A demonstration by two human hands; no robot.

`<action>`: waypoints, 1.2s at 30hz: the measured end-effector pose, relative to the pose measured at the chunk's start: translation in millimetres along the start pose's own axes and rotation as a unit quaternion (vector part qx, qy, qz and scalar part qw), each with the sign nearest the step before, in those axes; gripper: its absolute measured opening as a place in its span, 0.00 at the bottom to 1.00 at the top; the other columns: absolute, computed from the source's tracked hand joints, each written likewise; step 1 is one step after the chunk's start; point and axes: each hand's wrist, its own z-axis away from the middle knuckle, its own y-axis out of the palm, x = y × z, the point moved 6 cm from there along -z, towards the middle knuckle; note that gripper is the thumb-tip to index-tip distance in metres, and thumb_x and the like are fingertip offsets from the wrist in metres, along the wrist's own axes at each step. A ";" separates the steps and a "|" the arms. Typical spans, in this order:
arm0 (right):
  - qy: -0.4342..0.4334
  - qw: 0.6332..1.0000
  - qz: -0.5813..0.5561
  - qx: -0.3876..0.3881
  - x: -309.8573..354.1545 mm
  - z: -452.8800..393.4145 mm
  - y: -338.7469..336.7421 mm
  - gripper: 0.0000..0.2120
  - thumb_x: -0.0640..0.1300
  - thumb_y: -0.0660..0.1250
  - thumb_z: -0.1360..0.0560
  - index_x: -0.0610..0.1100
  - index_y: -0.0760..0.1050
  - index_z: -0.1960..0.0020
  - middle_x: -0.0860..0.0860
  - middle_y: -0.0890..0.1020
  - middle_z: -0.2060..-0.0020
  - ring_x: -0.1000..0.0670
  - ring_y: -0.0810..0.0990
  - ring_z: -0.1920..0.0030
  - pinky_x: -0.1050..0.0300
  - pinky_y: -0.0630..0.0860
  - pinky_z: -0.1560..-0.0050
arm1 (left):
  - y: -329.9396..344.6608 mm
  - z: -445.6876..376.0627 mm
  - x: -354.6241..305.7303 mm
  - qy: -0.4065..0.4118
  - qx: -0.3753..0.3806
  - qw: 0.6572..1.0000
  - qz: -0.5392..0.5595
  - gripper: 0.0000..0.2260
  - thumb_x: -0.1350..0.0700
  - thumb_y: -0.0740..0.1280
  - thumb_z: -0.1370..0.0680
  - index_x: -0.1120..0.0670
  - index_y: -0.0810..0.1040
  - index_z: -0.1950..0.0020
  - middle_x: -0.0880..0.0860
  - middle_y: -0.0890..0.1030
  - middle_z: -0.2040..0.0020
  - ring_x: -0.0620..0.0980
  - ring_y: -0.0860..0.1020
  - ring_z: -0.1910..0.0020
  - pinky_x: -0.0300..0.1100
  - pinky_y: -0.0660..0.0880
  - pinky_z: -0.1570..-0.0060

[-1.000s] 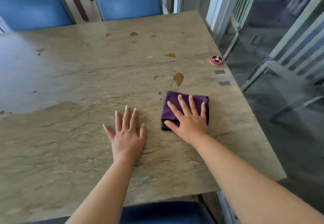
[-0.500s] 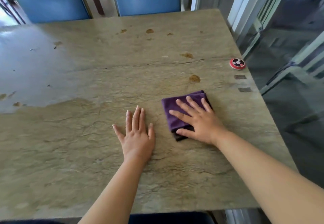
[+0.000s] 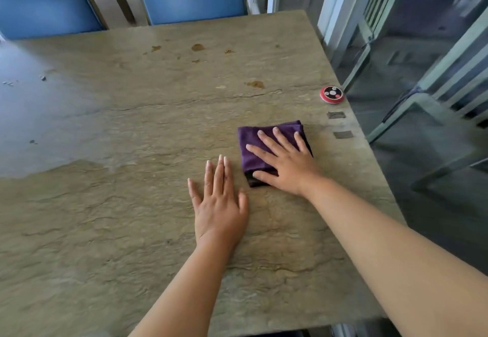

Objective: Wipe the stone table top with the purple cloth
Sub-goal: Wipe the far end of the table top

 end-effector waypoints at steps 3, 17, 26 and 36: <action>0.094 0.996 -0.010 -0.007 -53.9 27.2 -3.9 0.33 0.74 0.38 0.30 0.69 0.38 0.27 0.58 0.41 0.22 0.48 0.38 0.23 0.39 0.36 0.27 | -1.9 1.5 0.3 0.007 0.003 1.000 -0.008 0.30 0.40 0.43 0.22 0.47 0.42 0.21 0.43 0.40 0.21 0.45 0.36 0.23 0.59 0.38 0.26; 0.168 0.984 -0.016 -0.053 -26.7 137.5 7.5 0.32 0.73 0.39 0.29 0.67 0.44 0.26 0.55 0.46 0.22 0.45 0.42 0.22 0.36 0.37 0.27 | 2.2 29.9 -32.3 0.056 0.028 0.998 -0.002 0.27 0.43 0.48 0.20 0.46 0.49 0.21 0.45 0.41 0.21 0.48 0.36 0.23 0.65 0.37 0.28; 0.380 0.922 -0.055 -0.055 -19.1 196.4 18.5 0.33 0.71 0.36 0.28 0.63 0.41 0.24 0.51 0.42 0.22 0.42 0.38 0.23 0.33 0.34 0.29 | 21.1 73.0 -67.8 0.144 0.047 0.988 -0.027 0.28 0.43 0.42 0.22 0.44 0.40 0.22 0.44 0.39 0.21 0.47 0.34 0.23 0.64 0.35 0.28; 0.282 0.958 -0.036 -0.046 -0.6 271.7 23.9 0.32 0.73 0.41 0.27 0.66 0.41 0.25 0.54 0.44 0.22 0.44 0.41 0.22 0.36 0.40 0.26 | 18.1 74.8 -68.4 0.152 0.053 0.987 -0.014 0.27 0.42 0.41 0.20 0.45 0.41 0.21 0.44 0.39 0.21 0.47 0.34 0.23 0.63 0.35 0.28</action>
